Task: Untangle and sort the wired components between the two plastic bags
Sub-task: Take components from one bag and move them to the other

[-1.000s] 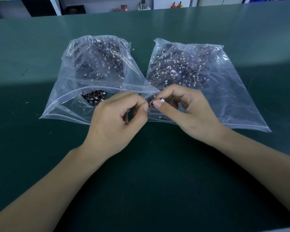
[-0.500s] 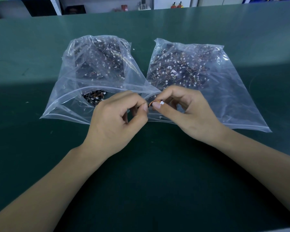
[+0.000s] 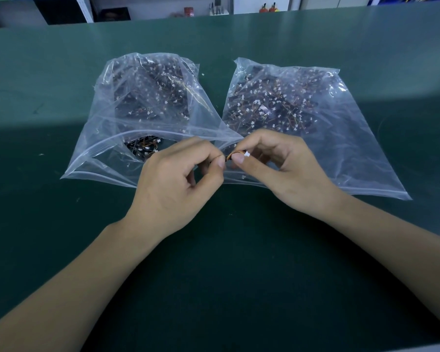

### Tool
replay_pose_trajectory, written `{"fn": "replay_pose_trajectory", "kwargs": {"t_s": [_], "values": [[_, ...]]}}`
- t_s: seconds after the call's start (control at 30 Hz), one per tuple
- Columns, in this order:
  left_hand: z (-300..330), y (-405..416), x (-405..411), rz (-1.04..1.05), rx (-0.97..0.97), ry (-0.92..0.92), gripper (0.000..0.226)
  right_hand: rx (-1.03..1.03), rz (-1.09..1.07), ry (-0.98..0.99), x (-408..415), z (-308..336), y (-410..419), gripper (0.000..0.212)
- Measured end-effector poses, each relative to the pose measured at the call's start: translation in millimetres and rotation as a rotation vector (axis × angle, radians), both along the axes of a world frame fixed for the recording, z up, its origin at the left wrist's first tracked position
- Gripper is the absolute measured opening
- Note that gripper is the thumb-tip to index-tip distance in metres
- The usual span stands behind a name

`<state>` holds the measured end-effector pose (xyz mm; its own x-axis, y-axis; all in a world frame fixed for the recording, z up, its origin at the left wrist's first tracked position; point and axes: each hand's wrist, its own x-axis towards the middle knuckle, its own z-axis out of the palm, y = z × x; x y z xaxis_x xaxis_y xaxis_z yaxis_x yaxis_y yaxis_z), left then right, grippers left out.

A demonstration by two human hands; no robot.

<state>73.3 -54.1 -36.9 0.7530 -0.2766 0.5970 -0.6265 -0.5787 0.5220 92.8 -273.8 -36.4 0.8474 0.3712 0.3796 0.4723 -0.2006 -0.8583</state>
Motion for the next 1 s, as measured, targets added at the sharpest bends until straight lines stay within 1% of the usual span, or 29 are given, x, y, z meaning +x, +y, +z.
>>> {"fn": "replay_pose_trajectory", "kwargs": {"t_s": [0.23, 0.33, 0.47, 0.5, 0.53, 0.6, 0.63, 0.67, 0.73, 0.83, 1.0], "values": [[0.3, -0.6, -1.7, 0.002, 0.010, 0.017, 0.016, -0.005, 0.017, 0.015, -1.7, 1.4, 0.0, 0.007], [-0.2, 1.1, 0.0, 0.018, 0.021, 0.013, 0.016, -0.048, 0.034, 0.000, 0.2, 3.6, -2.5, 0.009], [-3.9, 0.2, 0.6, 0.044, 0.028, 0.009, 0.017, -0.087, -0.021, -0.015, 2.8, 0.1, -2.1, 0.009], [-4.3, 0.6, 1.2, 0.060, 0.026, -0.005, 0.016, -0.121, -0.033, -0.040, 3.5, -1.0, -2.0, 0.011], [-4.2, 1.4, 2.2, 0.080, 0.017, -0.023, 0.016, -0.183, -0.051, -0.086, 4.3, -1.9, -2.8, 0.017], [-3.0, 4.6, 5.0, 0.114, -0.015, -0.053, 0.016, -0.354, -0.090, -0.228, 6.9, -3.6, -5.9, 0.033], [-2.4, 6.2, 6.2, 0.122, -0.032, -0.061, 0.018, -0.427, -0.102, -0.294, 8.2, -4.1, -7.3, 0.038], [-2.4, 7.0, 6.8, 0.123, -0.045, -0.064, 0.020, -0.480, -0.104, -0.339, 9.4, -4.9, -8.2, 0.039], [-2.8, 7.0, 6.6, 0.107, -0.055, -0.059, 0.024, -0.533, -0.098, -0.361, 11.2, -6.3, -8.4, 0.040], [-2.6, 5.0, 5.4, 0.055, -0.041, -0.052, 0.025, -0.504, -0.138, -0.366, 12.3, -6.7, -8.3, 0.036], [-3.3, 3.2, 6.2, -0.011, 0.006, -0.099, 0.007, -0.371, -0.241, -0.323, 13.4, -3.5, -12.3, 0.030]]}}
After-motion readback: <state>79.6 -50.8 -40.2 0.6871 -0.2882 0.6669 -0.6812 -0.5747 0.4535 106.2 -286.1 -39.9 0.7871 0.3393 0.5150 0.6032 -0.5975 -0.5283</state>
